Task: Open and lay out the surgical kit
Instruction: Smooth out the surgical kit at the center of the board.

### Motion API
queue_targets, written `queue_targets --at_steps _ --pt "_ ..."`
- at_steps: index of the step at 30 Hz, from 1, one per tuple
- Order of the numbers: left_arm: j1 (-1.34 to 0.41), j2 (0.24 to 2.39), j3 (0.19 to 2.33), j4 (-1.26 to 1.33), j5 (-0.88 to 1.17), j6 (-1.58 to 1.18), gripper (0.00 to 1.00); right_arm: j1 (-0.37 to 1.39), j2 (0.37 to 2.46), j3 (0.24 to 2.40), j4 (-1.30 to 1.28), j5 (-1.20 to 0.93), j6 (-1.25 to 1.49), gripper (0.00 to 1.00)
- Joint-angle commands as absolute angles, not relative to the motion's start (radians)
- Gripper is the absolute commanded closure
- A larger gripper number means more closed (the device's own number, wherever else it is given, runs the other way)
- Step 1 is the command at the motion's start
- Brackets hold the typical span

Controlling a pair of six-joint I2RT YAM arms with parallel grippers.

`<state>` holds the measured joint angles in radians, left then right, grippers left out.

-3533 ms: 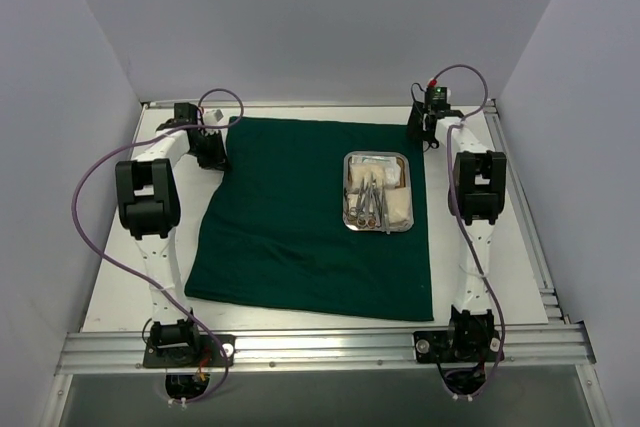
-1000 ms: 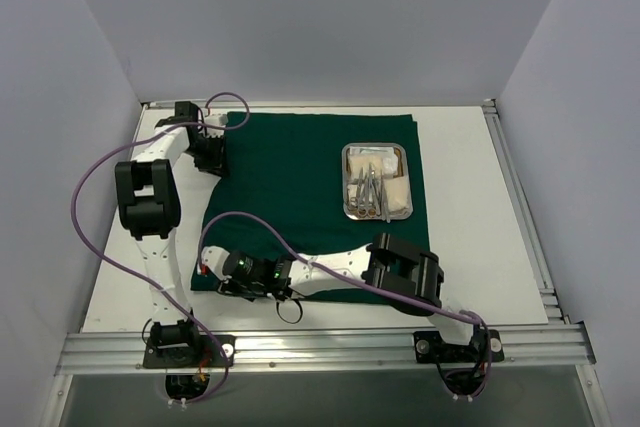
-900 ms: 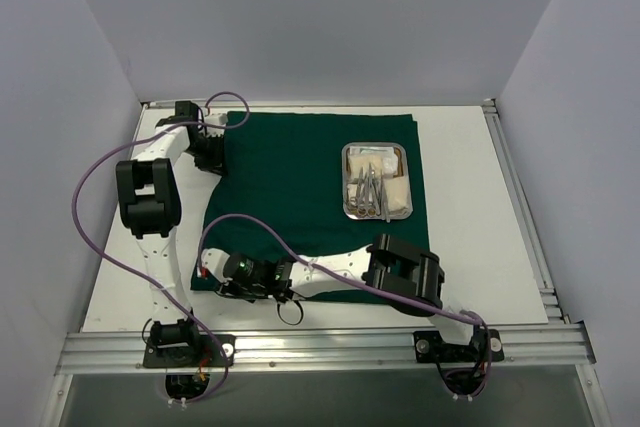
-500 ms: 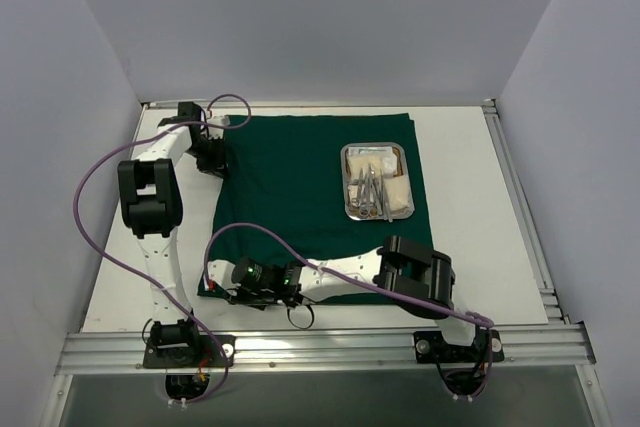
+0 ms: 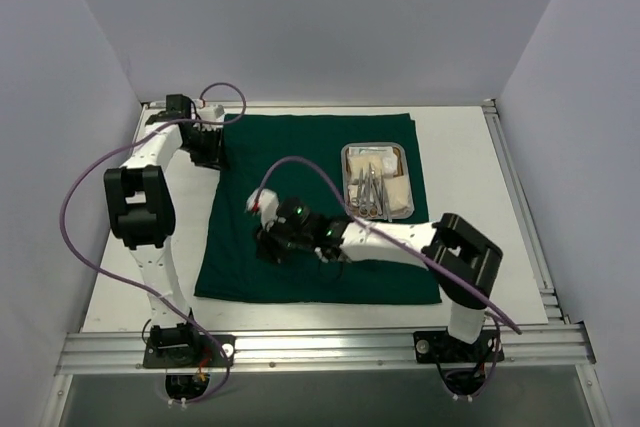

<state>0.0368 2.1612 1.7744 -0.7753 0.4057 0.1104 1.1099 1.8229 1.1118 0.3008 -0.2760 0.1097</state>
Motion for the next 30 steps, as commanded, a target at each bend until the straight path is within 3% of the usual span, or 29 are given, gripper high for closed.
queue_targets --at_steps 1,4,8,17,24,30 --pt "0.061 1.948 1.741 -0.791 0.482 0.152 0.57 0.993 1.753 1.088 0.43 -0.212 0.281 0.72" --pt "0.066 1.806 1.629 -0.824 0.465 0.212 0.57 0.933 1.822 1.123 0.399 -0.12 0.342 0.91" --pt "0.061 1.706 1.439 -0.883 0.416 0.302 0.58 0.885 1.925 1.173 0.399 -0.06 0.394 1.0" --pt "-0.043 1.603 1.034 -0.904 0.171 0.448 0.65 0.828 2.062 1.212 0.35 0.038 0.482 1.0" --pt "-0.136 1.615 0.901 -0.899 -0.055 0.537 0.66 0.776 2.083 1.224 0.33 0.054 0.506 1.0" --pt "-0.132 1.589 0.888 -0.986 -0.077 0.56 0.69 0.755 2.08 1.281 0.29 0.046 0.465 1.0"
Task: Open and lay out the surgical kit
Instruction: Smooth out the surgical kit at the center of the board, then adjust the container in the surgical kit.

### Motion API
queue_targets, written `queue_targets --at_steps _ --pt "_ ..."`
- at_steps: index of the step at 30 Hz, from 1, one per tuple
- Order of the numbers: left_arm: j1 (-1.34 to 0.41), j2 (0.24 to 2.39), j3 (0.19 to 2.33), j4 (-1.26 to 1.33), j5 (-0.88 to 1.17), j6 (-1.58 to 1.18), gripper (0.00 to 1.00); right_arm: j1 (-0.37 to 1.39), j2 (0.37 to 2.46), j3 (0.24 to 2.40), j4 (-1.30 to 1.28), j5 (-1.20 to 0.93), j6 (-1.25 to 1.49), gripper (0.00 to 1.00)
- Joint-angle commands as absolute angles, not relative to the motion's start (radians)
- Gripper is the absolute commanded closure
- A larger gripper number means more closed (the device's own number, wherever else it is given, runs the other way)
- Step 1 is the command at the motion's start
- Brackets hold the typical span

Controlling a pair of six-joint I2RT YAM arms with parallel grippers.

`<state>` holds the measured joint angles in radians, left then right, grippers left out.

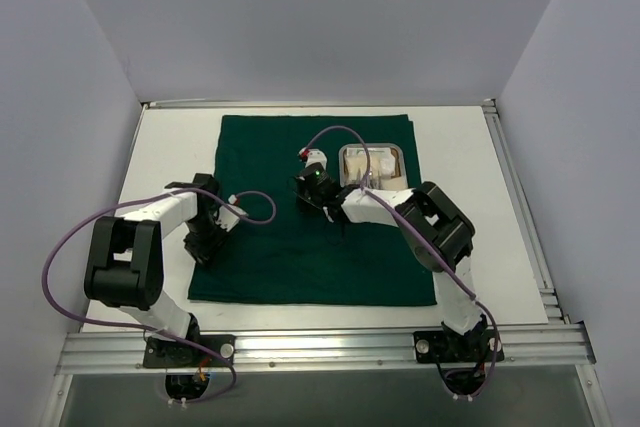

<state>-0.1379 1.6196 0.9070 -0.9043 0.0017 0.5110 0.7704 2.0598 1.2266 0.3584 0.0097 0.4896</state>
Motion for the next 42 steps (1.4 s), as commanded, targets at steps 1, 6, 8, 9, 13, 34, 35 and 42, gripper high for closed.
queue_targets --at_steps 1,6,8,9,13,34,35,42 --pt "-0.132 1.574 0.905 -0.998 -0.049 0.563 0.68 0.749 2.082 1.29 0.284 0.037 0.451 1.0" --pt "-0.132 1.551 1.017 -1.097 0.124 0.563 0.56 0.742 2.011 1.361 0.212 0.011 0.371 1.0" --pt "-0.13 1.551 1.093 -1.146 0.23 0.571 0.51 0.726 1.933 1.388 0.164 0.011 0.35 0.99" --pt "-0.127 1.554 1.12 -1.161 0.262 0.575 0.5 0.715 1.901 1.391 0.149 0.011 0.345 0.97" --pt "-0.069 1.589 1.247 -1.177 0.406 0.566 0.49 0.594 1.746 1.335 0.062 0.023 0.336 0.84" --pt "0.097 1.758 1.339 -0.867 0.382 0.344 0.49 0.114 1.907 1.282 -0.052 -0.121 0.21 0.69" --pt "0.097 1.759 1.339 -0.867 0.383 0.344 0.49 0.11 1.917 1.287 -0.049 -0.124 0.212 0.69" --pt "0.098 1.763 1.339 -0.867 0.382 0.35 0.49 0.097 1.991 1.305 -0.011 -0.129 0.219 0.78"
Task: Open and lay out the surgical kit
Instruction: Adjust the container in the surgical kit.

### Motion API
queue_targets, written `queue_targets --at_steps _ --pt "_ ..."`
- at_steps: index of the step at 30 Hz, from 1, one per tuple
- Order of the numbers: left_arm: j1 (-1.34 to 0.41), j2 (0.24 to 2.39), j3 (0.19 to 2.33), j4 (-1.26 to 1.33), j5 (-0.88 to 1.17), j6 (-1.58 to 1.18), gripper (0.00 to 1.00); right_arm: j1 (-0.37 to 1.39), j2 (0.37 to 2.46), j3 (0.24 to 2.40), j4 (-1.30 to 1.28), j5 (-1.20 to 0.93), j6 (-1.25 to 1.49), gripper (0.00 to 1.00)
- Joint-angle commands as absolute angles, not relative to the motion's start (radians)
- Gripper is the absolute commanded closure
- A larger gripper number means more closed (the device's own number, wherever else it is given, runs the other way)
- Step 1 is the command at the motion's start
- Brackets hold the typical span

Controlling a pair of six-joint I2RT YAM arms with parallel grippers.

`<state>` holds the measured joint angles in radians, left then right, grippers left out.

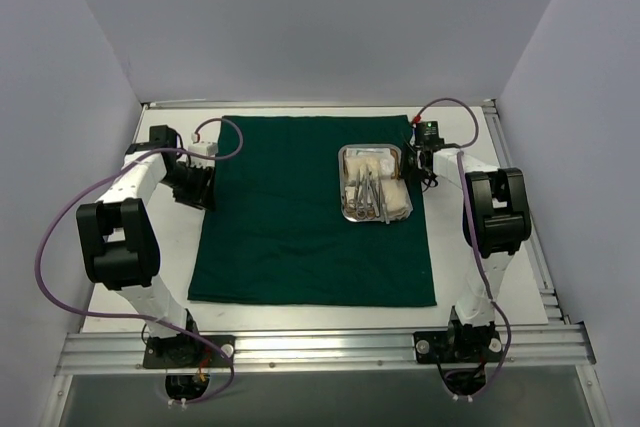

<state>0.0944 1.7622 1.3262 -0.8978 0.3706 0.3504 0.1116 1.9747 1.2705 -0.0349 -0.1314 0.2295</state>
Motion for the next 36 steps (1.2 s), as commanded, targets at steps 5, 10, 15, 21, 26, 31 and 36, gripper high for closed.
queue_targets --at_steps 5,10,15,21,26,31,36 --pt "0.103 1.769 1.338 -0.865 0.379 0.351 0.49 0.097 1.997 1.299 0.032 -0.144 0.229 0.87" --pt "0.106 1.773 1.338 -0.864 0.382 0.348 0.49 0.095 1.961 1.266 0.043 -0.124 0.221 0.95" --pt "0.106 1.772 1.339 -0.865 0.379 0.353 0.49 0.08 1.907 1.207 0.037 -0.11 0.192 1.0" --pt "0.107 1.778 1.339 -0.861 0.379 0.348 0.49 0.057 1.875 1.19 0.031 -0.123 0.178 1.0" --pt "0.107 1.763 1.322 -0.854 0.38 0.348 0.49 0.051 1.868 1.195 0.028 -0.135 0.16 0.97" --pt "0.107 1.758 1.324 -0.856 0.38 0.348 0.49 0.051 1.881 1.249 0.003 -0.134 0.132 0.77" --pt "0.107 1.752 1.322 -0.856 0.382 0.348 0.49 0.051 1.847 1.321 -0.067 -0.06 0.126 0.67"
